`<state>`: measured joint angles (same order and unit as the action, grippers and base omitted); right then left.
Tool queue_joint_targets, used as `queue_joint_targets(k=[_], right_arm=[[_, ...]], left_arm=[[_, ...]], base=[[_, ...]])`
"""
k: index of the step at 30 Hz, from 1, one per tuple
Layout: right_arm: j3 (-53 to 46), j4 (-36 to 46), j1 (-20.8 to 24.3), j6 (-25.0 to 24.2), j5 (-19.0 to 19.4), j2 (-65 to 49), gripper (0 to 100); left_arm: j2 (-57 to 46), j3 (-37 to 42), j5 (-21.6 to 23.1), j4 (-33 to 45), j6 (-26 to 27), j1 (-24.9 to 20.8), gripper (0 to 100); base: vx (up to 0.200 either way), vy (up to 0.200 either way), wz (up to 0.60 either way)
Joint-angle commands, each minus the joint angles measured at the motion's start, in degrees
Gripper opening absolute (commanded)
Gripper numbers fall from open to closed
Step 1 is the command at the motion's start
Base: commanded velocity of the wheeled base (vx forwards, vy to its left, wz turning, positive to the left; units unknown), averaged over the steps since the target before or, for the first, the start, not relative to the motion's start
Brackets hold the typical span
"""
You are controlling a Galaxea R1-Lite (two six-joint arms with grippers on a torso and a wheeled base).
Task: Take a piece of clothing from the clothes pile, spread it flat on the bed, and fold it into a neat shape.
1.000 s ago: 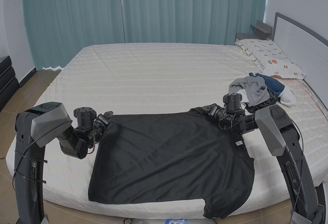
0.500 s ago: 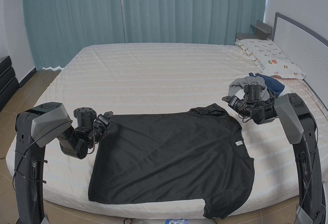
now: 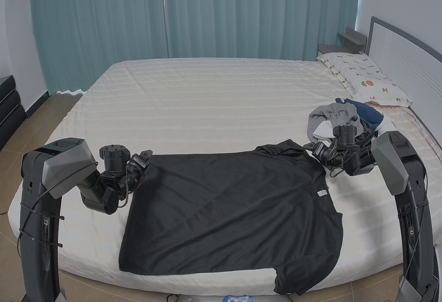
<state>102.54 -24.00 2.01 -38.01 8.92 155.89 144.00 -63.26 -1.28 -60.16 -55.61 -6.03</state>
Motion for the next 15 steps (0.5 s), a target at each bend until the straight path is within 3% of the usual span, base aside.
queue_joint_targets(k=[1,15], right_arm=[[0.3,-0.08,0.27,0.22,0.13,2.49,0],[4.52,-3.07,-0.52,-0.4,-1.01,3.72,0]], left_arm=[[0.15,-0.02,0.05,0.04,0.07,-0.03,100],[0.5,-0.02,-0.04,-0.04,0.33,-0.03,100]], base=[[0.0,0.0,0.0],[0.0,0.0,0.0]])
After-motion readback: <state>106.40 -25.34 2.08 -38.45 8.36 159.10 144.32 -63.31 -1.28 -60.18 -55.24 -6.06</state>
